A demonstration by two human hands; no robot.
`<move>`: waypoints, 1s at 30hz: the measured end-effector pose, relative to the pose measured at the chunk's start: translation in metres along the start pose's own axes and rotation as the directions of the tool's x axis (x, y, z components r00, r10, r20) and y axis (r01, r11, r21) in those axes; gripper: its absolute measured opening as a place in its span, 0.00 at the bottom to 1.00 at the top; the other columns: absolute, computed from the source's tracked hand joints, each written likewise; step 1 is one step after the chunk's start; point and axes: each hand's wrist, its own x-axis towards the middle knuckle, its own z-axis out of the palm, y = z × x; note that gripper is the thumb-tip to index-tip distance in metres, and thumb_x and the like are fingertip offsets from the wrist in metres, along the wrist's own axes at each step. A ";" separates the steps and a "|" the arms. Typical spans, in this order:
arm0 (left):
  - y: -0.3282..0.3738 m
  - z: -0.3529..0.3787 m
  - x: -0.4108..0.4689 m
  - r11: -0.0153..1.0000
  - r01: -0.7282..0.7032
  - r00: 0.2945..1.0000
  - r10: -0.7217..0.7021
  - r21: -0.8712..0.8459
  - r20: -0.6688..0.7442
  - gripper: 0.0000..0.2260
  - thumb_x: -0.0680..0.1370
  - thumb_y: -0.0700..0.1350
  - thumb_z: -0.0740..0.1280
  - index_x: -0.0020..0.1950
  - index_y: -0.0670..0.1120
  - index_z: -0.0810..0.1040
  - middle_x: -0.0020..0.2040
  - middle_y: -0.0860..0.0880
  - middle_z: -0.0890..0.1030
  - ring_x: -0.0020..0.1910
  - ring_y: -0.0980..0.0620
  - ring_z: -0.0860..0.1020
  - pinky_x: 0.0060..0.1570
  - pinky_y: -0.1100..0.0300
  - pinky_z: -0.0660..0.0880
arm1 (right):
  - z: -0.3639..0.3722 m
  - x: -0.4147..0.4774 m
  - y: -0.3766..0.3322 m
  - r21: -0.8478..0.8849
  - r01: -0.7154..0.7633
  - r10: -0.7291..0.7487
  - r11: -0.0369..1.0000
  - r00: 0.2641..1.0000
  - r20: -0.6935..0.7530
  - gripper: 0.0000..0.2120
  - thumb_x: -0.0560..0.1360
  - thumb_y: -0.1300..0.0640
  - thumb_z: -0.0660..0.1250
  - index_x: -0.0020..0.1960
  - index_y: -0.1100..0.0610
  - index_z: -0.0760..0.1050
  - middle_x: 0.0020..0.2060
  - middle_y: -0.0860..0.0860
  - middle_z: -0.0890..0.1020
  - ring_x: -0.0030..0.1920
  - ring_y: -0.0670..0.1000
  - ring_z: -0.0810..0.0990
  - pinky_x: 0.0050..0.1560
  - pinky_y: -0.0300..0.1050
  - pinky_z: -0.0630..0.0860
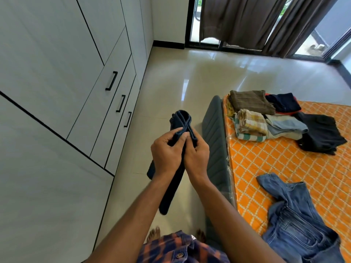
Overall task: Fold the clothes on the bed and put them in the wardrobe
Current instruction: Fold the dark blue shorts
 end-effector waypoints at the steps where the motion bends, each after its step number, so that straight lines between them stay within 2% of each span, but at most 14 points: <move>1: 0.000 -0.001 0.000 1.000 -0.015 1.000 0.015 0.006 0.010 0.10 0.77 0.47 0.75 0.57 0.48 0.86 0.48 0.54 0.86 0.47 0.60 0.84 0.51 0.63 0.81 | 0.001 -0.001 -0.002 0.014 -0.006 0.006 1.000 1.000 -0.009 0.13 0.85 0.56 0.61 0.67 0.54 0.79 0.52 0.50 0.86 0.53 0.50 0.84 0.57 0.58 0.81; 6: -0.003 -0.010 0.000 1.000 -0.007 0.999 0.006 0.015 0.053 0.10 0.78 0.46 0.73 0.59 0.49 0.85 0.50 0.56 0.85 0.48 0.61 0.83 0.51 0.66 0.79 | 0.005 -0.004 -0.004 0.147 -0.086 0.093 0.985 0.995 -0.040 0.15 0.85 0.57 0.61 0.69 0.56 0.77 0.56 0.52 0.85 0.58 0.51 0.83 0.62 0.58 0.79; 10: 0.006 -0.011 -0.006 0.997 0.056 0.994 -0.051 -0.050 0.099 0.09 0.81 0.49 0.68 0.59 0.50 0.84 0.51 0.56 0.84 0.49 0.60 0.83 0.50 0.66 0.79 | 0.008 -0.014 -0.014 0.240 -0.086 0.078 0.967 0.996 0.042 0.15 0.85 0.56 0.59 0.70 0.53 0.75 0.57 0.53 0.83 0.58 0.50 0.83 0.61 0.49 0.80; 12: 0.010 -0.012 -0.004 0.977 0.156 0.964 -0.119 -0.145 0.237 0.14 0.84 0.52 0.63 0.61 0.47 0.83 0.53 0.50 0.84 0.52 0.56 0.83 0.53 0.61 0.81 | 0.006 -0.016 -0.014 0.232 -0.061 0.045 0.971 0.996 0.073 0.13 0.84 0.52 0.62 0.67 0.42 0.74 0.60 0.52 0.80 0.59 0.47 0.81 0.60 0.44 0.80; 14: 0.010 -0.016 -0.002 0.912 0.304 0.887 -0.165 -0.275 0.432 0.20 0.85 0.55 0.57 0.65 0.44 0.80 0.57 0.46 0.84 0.56 0.52 0.83 0.56 0.56 0.81 | -0.001 -0.012 -0.010 0.151 -0.029 0.019 0.988 0.997 0.071 0.15 0.81 0.46 0.67 0.66 0.35 0.71 0.61 0.50 0.78 0.60 0.44 0.80 0.59 0.42 0.79; 15: 0.009 -0.019 0.000 0.883 0.350 0.851 -0.160 -0.314 0.500 0.22 0.85 0.56 0.55 0.67 0.43 0.79 0.58 0.45 0.84 0.57 0.50 0.83 0.57 0.56 0.80 | -0.006 -0.009 -0.006 0.082 -0.009 0.003 0.997 0.998 0.069 0.17 0.79 0.44 0.68 0.67 0.36 0.71 0.61 0.51 0.78 0.59 0.45 0.80 0.58 0.42 0.79; 17: 0.008 -0.023 0.004 0.853 0.396 0.812 -0.153 -0.340 0.563 0.19 0.85 0.50 0.57 0.67 0.40 0.78 0.59 0.43 0.84 0.57 0.48 0.83 0.56 0.57 0.80 | -0.017 -0.004 -0.003 0.014 0.023 -0.024 1.000 0.997 0.068 0.15 0.81 0.50 0.67 0.67 0.44 0.73 0.57 0.52 0.80 0.56 0.47 0.82 0.56 0.43 0.80; 19: 0.001 -0.029 0.009 0.887 0.350 0.841 -0.157 -0.301 0.518 0.12 0.83 0.40 0.64 0.65 0.40 0.79 0.54 0.44 0.84 0.54 0.48 0.84 0.55 0.57 0.81 | -0.029 0.000 -0.005 0.032 0.005 -0.008 0.999 0.996 0.092 0.11 0.82 0.59 0.66 0.63 0.51 0.78 0.53 0.53 0.84 0.54 0.50 0.84 0.54 0.47 0.81; 20: -0.007 -0.032 0.013 0.923 0.299 0.868 -0.157 -0.244 0.471 0.13 0.80 0.37 0.67 0.64 0.42 0.80 0.52 0.44 0.84 0.53 0.49 0.83 0.56 0.56 0.81 | -0.038 0.001 -0.008 0.051 -0.032 0.025 0.998 0.991 0.131 0.11 0.81 0.63 0.66 0.61 0.53 0.80 0.51 0.53 0.86 0.53 0.51 0.85 0.54 0.47 0.81; 22: -0.027 -0.042 0.024 0.962 0.245 0.883 -0.169 -0.123 0.438 0.20 0.75 0.37 0.74 0.66 0.47 0.78 0.54 0.46 0.82 0.55 0.51 0.81 0.60 0.53 0.79 | -0.054 0.003 -0.011 0.138 -0.134 0.090 0.981 0.954 0.287 0.12 0.79 0.67 0.66 0.58 0.57 0.81 0.50 0.55 0.87 0.52 0.55 0.85 0.53 0.47 0.81; 24: -0.042 -0.056 0.032 0.949 0.296 0.816 -0.194 -0.106 0.544 0.32 0.69 0.42 0.78 0.71 0.50 0.72 0.61 0.47 0.80 0.62 0.52 0.78 0.62 0.56 0.77 | -0.072 0.000 -0.012 0.231 -0.244 0.121 0.942 0.888 0.444 0.12 0.77 0.68 0.67 0.59 0.61 0.82 0.52 0.58 0.85 0.54 0.58 0.84 0.55 0.48 0.80; 26: -0.048 -0.066 0.038 0.919 0.368 0.703 -0.177 -0.139 0.689 0.34 0.68 0.42 0.78 0.72 0.49 0.70 0.65 0.47 0.79 0.64 0.52 0.78 0.61 0.58 0.77 | -0.085 -0.004 -0.011 0.263 -0.325 0.142 0.908 0.831 0.538 0.13 0.74 0.68 0.67 0.56 0.61 0.84 0.52 0.58 0.85 0.53 0.56 0.84 0.54 0.47 0.81; 28: -0.044 -0.067 0.034 0.916 0.381 0.583 -0.131 -0.128 0.802 0.29 0.71 0.40 0.77 0.70 0.45 0.74 0.64 0.46 0.81 0.64 0.49 0.79 0.59 0.58 0.77 | -0.095 -0.010 -0.007 0.277 -0.352 0.151 0.894 0.819 0.554 0.14 0.73 0.68 0.66 0.54 0.59 0.85 0.51 0.56 0.86 0.53 0.54 0.84 0.53 0.46 0.81; 30: -0.037 -0.060 0.025 0.925 0.361 0.574 -0.122 -0.117 0.810 0.20 0.76 0.39 0.74 0.67 0.43 0.77 0.61 0.46 0.83 0.62 0.48 0.81 0.58 0.58 0.78 | -0.105 -0.014 -0.002 0.279 -0.341 0.170 0.898 0.852 0.494 0.13 0.71 0.68 0.71 0.53 0.58 0.86 0.51 0.56 0.86 0.53 0.55 0.84 0.54 0.47 0.81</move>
